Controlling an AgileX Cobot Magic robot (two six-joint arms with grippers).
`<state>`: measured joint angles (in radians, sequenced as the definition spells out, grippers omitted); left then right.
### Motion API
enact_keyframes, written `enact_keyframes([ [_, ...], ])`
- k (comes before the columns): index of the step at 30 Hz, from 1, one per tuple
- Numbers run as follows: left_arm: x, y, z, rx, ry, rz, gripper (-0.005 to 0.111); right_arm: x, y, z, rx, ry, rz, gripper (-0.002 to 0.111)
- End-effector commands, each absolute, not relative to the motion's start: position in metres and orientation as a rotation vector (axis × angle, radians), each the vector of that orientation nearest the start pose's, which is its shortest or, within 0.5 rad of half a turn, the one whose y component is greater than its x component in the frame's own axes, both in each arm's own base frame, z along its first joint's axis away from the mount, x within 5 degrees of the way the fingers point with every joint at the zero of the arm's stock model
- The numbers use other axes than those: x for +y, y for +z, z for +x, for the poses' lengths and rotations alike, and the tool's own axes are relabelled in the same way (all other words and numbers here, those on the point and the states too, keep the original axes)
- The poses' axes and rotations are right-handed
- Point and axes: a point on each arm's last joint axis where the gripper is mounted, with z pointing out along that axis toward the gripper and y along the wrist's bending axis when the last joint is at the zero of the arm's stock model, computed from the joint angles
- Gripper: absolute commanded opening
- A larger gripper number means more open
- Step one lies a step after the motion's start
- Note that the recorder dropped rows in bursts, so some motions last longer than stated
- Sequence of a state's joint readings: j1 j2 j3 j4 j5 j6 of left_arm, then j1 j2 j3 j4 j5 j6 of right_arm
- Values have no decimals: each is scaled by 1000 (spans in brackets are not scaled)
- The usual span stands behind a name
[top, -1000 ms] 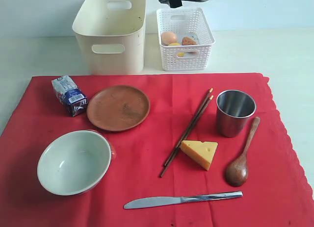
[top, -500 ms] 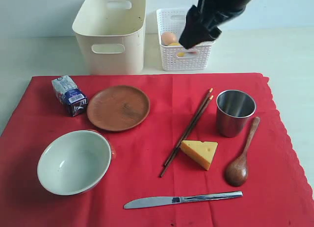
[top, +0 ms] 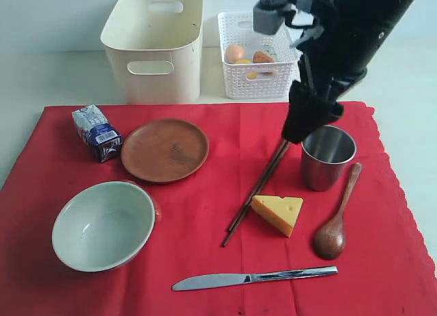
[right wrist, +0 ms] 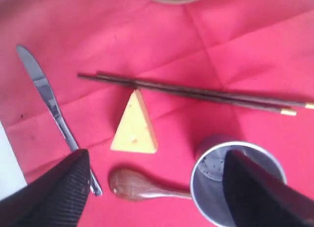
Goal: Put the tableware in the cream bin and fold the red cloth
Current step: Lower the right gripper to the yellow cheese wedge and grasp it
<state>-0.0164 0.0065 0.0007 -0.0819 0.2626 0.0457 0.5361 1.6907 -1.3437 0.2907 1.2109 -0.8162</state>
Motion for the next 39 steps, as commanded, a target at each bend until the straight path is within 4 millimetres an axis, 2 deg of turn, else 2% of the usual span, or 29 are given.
enact_keyframes([
  [1,-3,190,55,1740,-58,-6,2,187,248,266,2388,256,-1842,72],
  [3,-3,190,55,1740,-58,-6,2,194,244,261,2362,200,-1872,72],
  [9,-3,190,55,1740,-58,-6,2,230,243,234,2200,178,-2027,72],
  [12,-3,190,55,1740,-58,-6,2,239,233,221,2133,91,-2088,72],
  [16,-3,190,55,1740,-58,-6,2,235,212,213,2129,-18,-2111,72],
  [29,-3,190,55,1740,-58,-6,2,232,179,205,2138,45,-2062,72],
  [35,-3,190,55,1740,-58,-6,2,236,143,209,2213,32,-2135,72],
  [39,-3,190,55,1740,-58,-6,2,234,124,213,2258,-48,-2159,72],
])
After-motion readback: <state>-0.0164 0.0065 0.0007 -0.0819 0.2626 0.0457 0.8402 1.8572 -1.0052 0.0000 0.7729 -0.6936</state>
